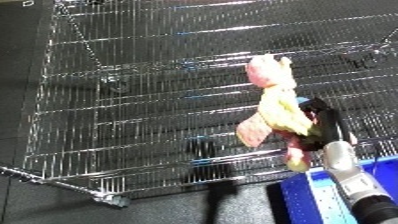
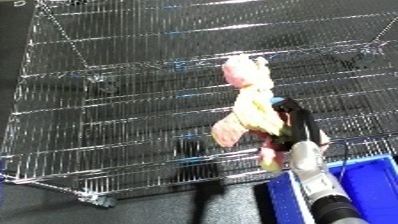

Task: Pick up the object and place it into the box

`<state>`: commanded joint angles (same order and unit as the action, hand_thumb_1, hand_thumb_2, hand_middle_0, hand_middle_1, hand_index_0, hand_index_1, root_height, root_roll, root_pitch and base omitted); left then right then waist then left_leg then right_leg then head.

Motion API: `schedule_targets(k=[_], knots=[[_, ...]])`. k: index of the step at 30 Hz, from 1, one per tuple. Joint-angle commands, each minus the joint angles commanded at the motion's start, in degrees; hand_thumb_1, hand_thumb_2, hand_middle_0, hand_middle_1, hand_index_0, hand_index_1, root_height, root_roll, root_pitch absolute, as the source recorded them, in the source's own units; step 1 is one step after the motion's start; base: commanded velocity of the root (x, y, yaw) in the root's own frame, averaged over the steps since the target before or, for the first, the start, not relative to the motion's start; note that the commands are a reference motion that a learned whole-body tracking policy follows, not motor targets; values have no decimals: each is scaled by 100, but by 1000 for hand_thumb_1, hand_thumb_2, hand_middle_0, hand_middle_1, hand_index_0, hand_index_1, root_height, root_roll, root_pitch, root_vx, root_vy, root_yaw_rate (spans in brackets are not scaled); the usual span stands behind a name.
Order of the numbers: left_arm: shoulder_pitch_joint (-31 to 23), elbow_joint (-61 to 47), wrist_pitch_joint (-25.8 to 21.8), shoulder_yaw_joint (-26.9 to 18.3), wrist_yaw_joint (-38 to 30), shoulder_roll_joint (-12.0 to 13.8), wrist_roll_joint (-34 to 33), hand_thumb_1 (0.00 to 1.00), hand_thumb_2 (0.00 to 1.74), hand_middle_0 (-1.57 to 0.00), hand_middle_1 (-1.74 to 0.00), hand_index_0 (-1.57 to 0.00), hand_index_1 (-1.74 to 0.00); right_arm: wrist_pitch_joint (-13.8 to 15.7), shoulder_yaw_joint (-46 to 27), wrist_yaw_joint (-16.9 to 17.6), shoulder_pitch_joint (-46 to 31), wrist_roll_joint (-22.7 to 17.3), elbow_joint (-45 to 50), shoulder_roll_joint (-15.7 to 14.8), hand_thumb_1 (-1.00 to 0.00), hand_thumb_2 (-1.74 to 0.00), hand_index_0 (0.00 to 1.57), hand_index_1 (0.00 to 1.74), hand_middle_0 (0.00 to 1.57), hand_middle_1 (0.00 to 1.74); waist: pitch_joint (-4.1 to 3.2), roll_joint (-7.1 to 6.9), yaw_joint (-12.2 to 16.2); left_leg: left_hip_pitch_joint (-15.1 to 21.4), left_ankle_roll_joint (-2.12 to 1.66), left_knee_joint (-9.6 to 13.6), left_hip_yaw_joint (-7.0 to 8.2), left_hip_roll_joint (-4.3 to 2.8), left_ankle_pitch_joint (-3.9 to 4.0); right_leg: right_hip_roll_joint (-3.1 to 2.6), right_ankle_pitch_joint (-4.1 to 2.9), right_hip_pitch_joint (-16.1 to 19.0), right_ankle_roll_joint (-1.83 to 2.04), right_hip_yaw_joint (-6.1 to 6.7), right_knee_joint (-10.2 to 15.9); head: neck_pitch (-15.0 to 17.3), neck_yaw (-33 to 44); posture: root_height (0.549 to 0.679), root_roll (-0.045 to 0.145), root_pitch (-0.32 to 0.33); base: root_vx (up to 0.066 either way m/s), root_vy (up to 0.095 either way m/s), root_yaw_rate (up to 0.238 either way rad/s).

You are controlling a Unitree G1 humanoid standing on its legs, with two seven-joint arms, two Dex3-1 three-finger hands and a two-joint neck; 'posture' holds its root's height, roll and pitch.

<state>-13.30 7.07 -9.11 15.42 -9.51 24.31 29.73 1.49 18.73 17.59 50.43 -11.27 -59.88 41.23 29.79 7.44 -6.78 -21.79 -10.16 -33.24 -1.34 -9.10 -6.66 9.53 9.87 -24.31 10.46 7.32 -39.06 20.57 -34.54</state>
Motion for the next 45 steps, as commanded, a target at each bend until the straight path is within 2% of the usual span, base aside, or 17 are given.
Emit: schedule_targets(k=[8,13,20,25,30,37,42,45], knots=[[87,121,-18,-59,-38,-107,-48,1000,1740,-1570,-1740,-1570,-1740,462,-986,618,-991,-203,1638,-7,-1000,-1740,1570,1740,1570,1740,0,-116,236,116,45,8,15,-27,-22,12,-18,107,28,4,36,-229,-46,632,56,-98,-16,17,-36],[118,238,-24,-133,-140,-272,-78,1000,1740,-1570,-1740,-1570,-1740,870,-2045,1044,-1999,-505,3110,-257,-1000,-1740,1570,1740,1570,1740,0,-218,428,162,70,-45,41,-54,-60,8,-20,139,42,25,-2,-285,-228,630,57,-114,-6,7,-45],[229,376,23,-118,-170,-417,-71,1000,1740,-1570,-1740,-1570,-1740,1236,-2951,1240,-2921,-846,4394,-628,-1000,-1740,1570,1740,1570,1740,0,-295,637,361,99,-99,97,-103,-131,6,-28,291,57,62,-13,-369,-722,628,60,-149,6,-5,-52],[263,337,102,-51,-112,-426,-62,1000,1740,-1570,-1740,-1570,-1740,1434,-3500,1301,-3451,-922,5022,-831,-1000,-1740,1570,1740,1570,1740,0,-283,850,498,109,-132,153,-138,-157,0,-40,439,48,93,20,-346,-1242,627,61,-178,7,-1,-55],[298,322,166,26,-89,-396,-31,1000,1740,-1570,-1740,-1570,-1740,1525,-4032,1453,-3939,-823,5397,-974,-1000,-1740,1570,1740,1570,1740,0,-259,1066,612,115,-169,196,-160,-186,-6,-45,585,52,122,77,-54,-1896,626,61,-204,1,3,-39],[359,376,211,178,-56,-376,2,1000,1740,-1570,-1740,-1570,-1740,1595,-4564,1628,-4479,-770,5413,-1105,-1000,-1740,1570,1740,1570,1740,-25,-247,1394,720,129,-234,291,-191,-253,-22,-42,661,44,184,104,240,-2350,624,66,-224,2,17,-81],[478,494,195,290,-26,-366,-6,1000,1740,-1570,-1740,-1570,-1740,1574,-4787,1738,-4765,-855,4919,-1215,-1000,-1740,1570,1740,1570,1740,-94,-208,1635,819,153,-247,398,-203,-320,-37,-48,706,36,250,171,376,-2543,626,71,-226,-1,24,-124],[538,542,142,325,-7,-378,-3,1000,1740,-1570,-1740,-1570,-1740,1583,-4854,1765,-4820,-995,4503,-1263,-1000,-1740,1570,1740,1570,1740,-141,-161,1750,871,152,-221,462,-211,-337,-48,-53,738,29,280,224,447,-2555,627,74,-225,8,13,-126]])
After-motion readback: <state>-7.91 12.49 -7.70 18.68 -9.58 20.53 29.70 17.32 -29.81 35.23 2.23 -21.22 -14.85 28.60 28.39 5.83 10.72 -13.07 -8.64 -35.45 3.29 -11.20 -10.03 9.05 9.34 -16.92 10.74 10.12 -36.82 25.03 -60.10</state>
